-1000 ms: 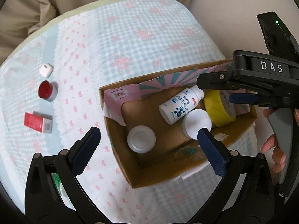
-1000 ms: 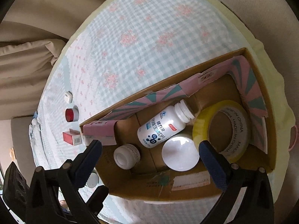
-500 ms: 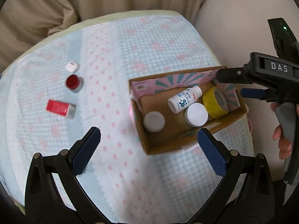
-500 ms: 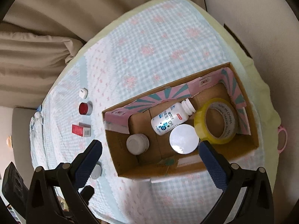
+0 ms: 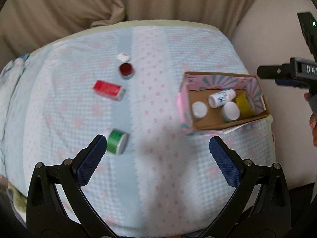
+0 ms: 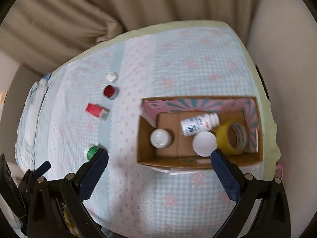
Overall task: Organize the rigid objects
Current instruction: 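Withdraw both open tools from the pink box toward the remaining items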
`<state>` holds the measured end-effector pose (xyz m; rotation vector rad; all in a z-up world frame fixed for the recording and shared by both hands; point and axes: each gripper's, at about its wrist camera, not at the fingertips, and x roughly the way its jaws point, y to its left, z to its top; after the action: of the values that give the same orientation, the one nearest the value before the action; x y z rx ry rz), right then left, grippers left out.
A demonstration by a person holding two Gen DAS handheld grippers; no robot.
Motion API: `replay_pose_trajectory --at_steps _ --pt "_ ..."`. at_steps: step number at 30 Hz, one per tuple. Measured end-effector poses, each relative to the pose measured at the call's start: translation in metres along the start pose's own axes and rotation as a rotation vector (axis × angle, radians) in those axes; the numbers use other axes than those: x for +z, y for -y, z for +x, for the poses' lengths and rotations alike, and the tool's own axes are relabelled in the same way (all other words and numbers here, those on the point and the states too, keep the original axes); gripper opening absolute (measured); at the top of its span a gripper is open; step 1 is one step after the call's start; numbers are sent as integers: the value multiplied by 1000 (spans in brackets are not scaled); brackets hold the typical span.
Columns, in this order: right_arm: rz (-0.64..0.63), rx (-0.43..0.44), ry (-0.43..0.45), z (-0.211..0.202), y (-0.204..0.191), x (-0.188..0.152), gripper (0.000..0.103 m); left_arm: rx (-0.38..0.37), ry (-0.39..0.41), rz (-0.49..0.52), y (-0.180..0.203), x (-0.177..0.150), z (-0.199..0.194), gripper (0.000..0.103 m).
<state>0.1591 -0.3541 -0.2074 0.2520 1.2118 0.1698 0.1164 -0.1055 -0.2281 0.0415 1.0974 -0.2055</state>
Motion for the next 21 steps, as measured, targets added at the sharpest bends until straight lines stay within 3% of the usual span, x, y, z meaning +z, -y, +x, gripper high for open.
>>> replay_pose_trajectory --at_steps 10,21 --pt "-216 -48 26 23 -94 23 103 87 -9 -83 -72 -25 -2 103" --pt "-298 -25 -53 95 -167 82 103 73 -123 -96 -120 -37 59 103"
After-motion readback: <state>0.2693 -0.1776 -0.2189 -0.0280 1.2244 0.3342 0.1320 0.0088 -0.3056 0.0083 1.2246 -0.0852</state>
